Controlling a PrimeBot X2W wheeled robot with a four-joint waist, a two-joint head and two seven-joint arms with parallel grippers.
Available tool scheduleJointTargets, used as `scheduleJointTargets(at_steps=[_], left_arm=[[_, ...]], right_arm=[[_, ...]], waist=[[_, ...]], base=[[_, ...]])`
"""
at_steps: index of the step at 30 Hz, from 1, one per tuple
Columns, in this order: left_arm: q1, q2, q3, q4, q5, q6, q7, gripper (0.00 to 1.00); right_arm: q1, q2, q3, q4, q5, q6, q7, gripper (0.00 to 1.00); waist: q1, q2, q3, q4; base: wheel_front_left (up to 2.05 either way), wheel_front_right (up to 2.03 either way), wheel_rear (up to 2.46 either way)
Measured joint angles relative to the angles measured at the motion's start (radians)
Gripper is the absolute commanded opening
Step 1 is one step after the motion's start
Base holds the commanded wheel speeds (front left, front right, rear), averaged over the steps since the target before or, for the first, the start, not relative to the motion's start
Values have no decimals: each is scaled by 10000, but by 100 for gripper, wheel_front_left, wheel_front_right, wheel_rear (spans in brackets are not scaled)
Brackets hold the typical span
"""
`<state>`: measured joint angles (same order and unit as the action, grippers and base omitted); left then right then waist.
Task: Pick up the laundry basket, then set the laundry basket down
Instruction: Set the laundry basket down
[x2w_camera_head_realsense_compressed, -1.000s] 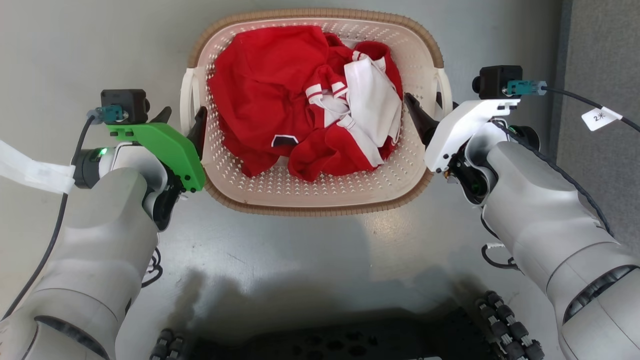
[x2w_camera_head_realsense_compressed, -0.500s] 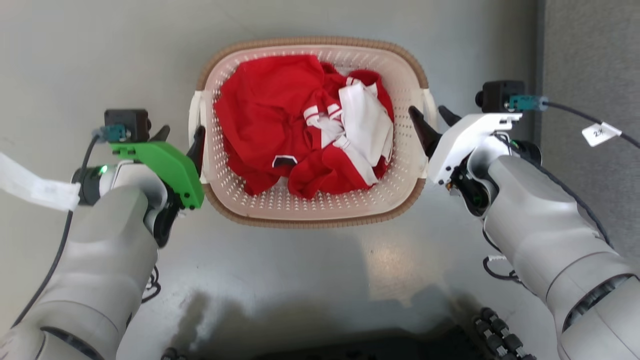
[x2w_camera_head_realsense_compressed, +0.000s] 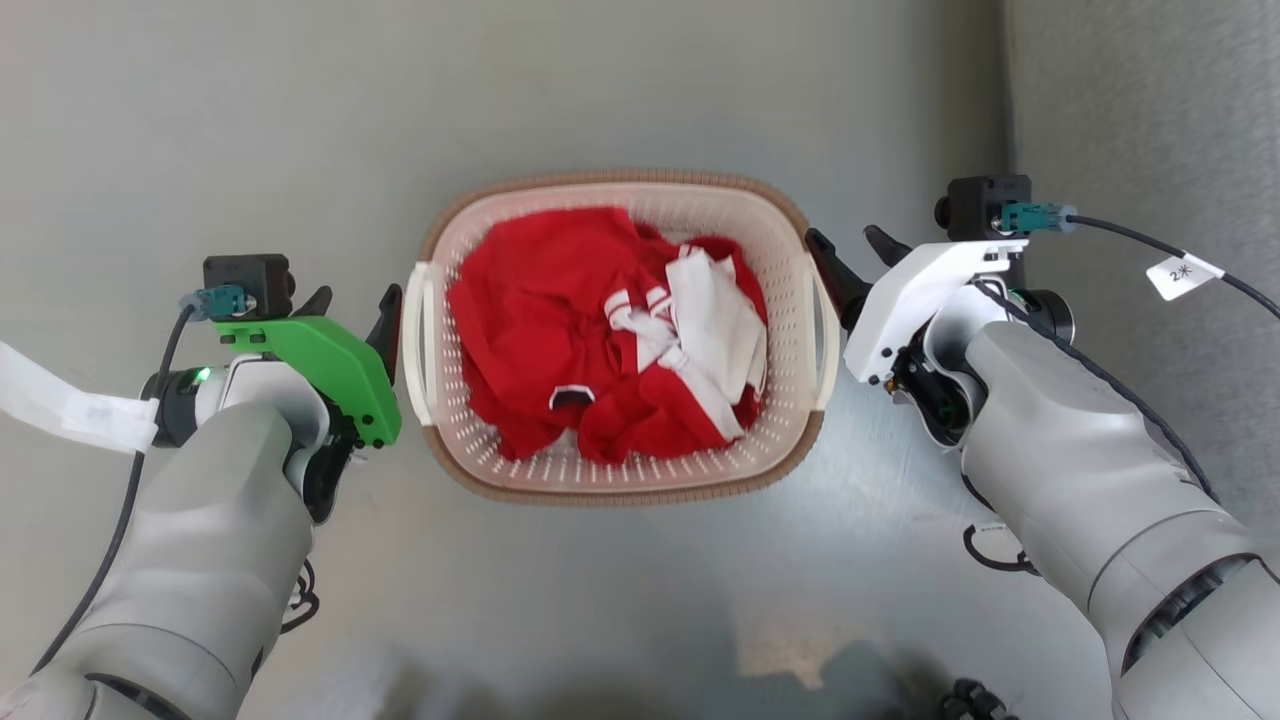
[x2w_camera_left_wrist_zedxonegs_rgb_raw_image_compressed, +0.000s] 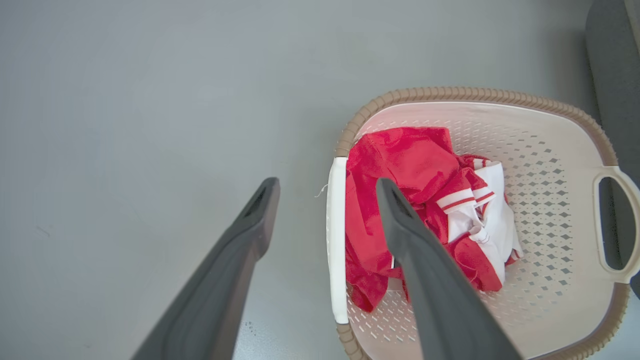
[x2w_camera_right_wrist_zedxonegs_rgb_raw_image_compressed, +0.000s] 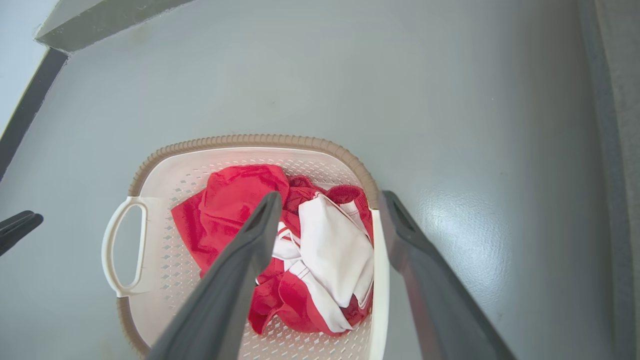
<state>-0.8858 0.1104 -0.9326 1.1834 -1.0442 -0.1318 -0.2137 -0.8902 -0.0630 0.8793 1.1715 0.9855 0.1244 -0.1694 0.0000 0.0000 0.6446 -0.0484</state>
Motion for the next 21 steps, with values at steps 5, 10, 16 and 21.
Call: scheduleJointTargets(at_steps=[5,10,16,21], left_arm=[[29,-2,12,-8,-73,0,-10,100],[301,-21,-10,-36,-88,0,-88,100],[812,-105,-61,-479,-86,0,-276,100],[1333,-117,-127,-717,-71,0,-349,100]], right_arm=[[1,2,174,0,-2,0,94,100],[253,2,453,-169,-6,0,96,100],[880,13,650,-658,-12,0,-437,100],[1419,-36,704,-980,-12,0,-709,100]], waist=[[0,0,-662,-11],[0,0,-1472,12],[0,0,-2294,52],[-1,0,-2975,103]], base=[[0,0,0],[0,0,0],[0,0,0],[0,0,0]])
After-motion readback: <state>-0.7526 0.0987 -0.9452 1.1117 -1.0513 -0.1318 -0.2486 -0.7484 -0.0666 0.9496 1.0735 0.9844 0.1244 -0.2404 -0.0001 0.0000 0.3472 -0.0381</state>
